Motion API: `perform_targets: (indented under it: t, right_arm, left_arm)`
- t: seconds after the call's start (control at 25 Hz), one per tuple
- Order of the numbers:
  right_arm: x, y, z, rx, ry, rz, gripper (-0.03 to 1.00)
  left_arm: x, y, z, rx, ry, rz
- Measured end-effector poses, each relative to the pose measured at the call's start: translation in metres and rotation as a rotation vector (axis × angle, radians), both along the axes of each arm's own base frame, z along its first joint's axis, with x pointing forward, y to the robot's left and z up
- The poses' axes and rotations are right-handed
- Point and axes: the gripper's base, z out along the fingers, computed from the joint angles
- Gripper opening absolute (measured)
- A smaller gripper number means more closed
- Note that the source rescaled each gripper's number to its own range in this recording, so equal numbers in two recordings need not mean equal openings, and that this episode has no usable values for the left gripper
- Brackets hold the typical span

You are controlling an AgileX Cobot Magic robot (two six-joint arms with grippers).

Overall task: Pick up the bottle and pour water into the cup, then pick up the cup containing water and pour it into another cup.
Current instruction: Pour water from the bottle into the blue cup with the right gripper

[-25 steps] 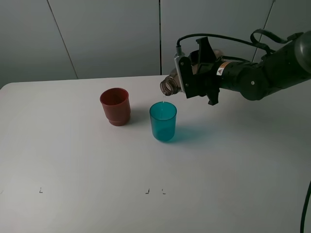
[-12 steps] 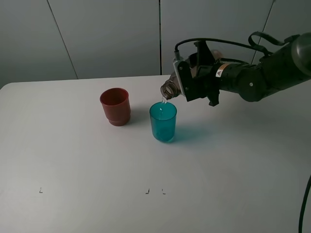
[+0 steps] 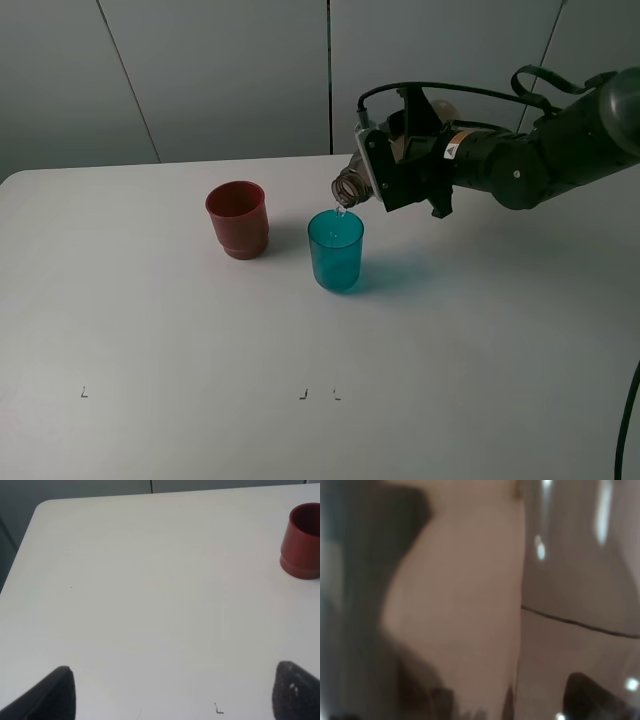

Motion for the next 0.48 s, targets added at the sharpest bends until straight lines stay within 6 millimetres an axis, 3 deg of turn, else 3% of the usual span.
perform_targets:
  t: [0.48]
  right_arm:
    - [0.0004, 0.0002, 0.0008, -0.024, -0.022, 0.016, 0.00]
  left_arm:
    - [0.0000, 0.0000, 0.0000, 0.000, 0.000, 0.000]
